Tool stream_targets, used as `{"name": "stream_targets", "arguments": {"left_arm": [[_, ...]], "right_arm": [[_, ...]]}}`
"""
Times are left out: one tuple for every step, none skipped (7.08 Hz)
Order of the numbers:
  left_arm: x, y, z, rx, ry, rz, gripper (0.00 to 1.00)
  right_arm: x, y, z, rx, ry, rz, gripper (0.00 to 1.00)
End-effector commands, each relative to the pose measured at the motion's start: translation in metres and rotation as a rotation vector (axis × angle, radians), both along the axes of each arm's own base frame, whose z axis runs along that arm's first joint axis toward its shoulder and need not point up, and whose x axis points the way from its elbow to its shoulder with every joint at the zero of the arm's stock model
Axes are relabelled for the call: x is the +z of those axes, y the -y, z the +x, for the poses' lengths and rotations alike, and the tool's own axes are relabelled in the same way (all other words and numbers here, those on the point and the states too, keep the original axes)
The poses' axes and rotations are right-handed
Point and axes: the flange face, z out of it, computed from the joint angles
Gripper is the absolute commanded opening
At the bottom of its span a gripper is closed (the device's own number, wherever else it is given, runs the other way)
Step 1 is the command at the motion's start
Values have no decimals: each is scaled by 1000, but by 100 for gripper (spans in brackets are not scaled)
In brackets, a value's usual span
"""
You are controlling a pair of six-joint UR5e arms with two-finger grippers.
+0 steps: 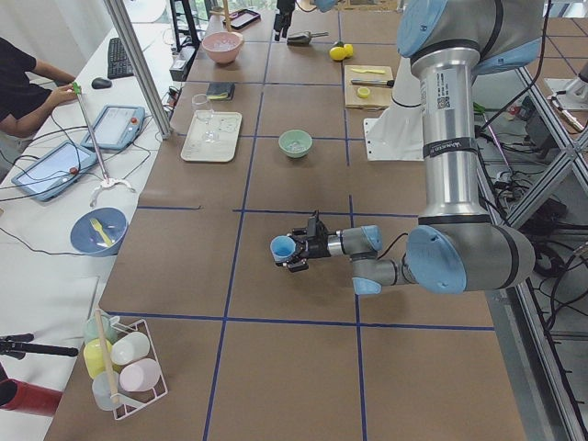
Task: Pour ice into bowl
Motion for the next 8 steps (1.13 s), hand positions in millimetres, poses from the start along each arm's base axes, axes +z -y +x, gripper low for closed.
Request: {"name": "stream_targets", "arguments": {"left_arm": [[-16, -11, 11, 162, -54, -53, 100], [-17, -19, -3, 227, -30, -66, 100], [-25, -29, -21, 295, 14, -57, 100], [-25, -38, -37, 364, 61, -58, 100], [-12, -48, -49, 461, 122, -79, 100], [-9, -62, -60, 592, 170, -88, 100], [0, -76, -79, 730, 232, -103, 100], [3, -72, -98, 799, 267, -95, 100]], "right_arm": [[-1, -1, 0, -2, 3, -1, 100], [-1, -1, 0, -1, 5, -6, 100], [-1, -1, 0, -2, 6, -6, 100], [-1, -1, 0, -3, 6, -8, 100], [0, -1, 0, -3, 5, -9, 100], [-1, -1, 1, -2, 6, -7, 100], [-2, -1, 0, -2, 8, -8, 100], [-4, -4, -3, 8, 16, -31, 100]]}}
